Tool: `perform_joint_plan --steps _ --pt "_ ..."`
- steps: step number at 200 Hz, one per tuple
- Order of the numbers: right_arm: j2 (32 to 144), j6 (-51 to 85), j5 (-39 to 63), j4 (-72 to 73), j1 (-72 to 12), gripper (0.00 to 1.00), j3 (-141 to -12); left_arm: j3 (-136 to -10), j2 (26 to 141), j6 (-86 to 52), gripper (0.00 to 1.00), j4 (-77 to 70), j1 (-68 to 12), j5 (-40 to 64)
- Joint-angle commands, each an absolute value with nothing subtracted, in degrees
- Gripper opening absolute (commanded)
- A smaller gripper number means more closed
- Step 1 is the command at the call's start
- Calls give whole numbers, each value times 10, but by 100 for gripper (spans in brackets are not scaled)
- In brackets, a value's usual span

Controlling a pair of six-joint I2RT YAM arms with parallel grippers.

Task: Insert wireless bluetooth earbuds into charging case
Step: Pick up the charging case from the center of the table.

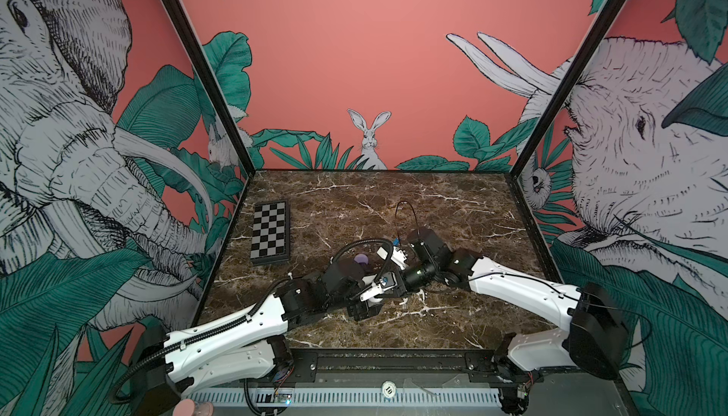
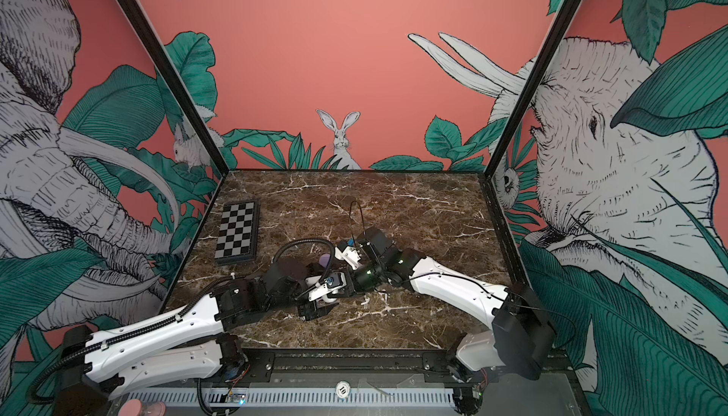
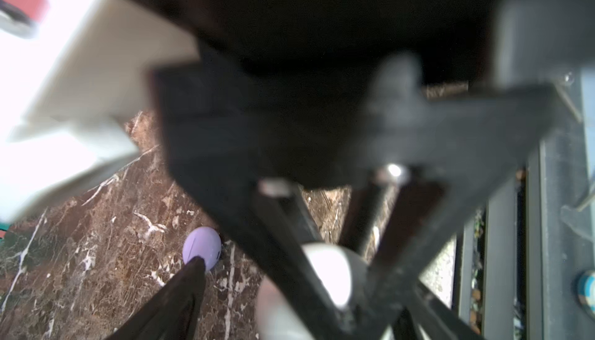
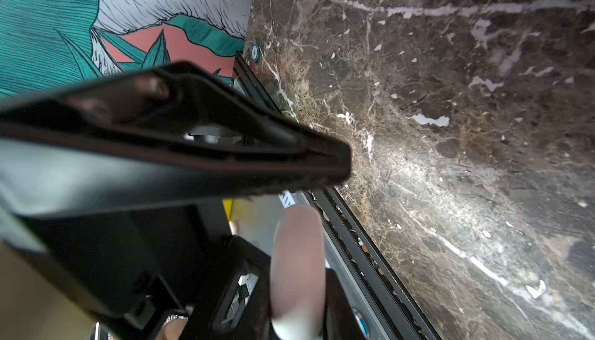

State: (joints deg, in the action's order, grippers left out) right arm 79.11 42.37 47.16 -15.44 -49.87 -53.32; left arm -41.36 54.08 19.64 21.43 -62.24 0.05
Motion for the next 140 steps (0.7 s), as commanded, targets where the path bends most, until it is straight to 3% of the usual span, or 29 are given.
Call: perform_joint_plan --steps 1,38,84,140 --pt "774 396 474 -174 -500 2 -562 -447 500 177 90 213 -624 11" --pt "743 343 455 -245 -472 0 -585 -505 433 138 90 340 -624 66" --pt "691 266 512 -293 -450 0 -617 -540 362 45 94 470 -622 138" --pt "658 236 591 -272 -453 0 -624 -541 392 -29 91 414 -592 291"
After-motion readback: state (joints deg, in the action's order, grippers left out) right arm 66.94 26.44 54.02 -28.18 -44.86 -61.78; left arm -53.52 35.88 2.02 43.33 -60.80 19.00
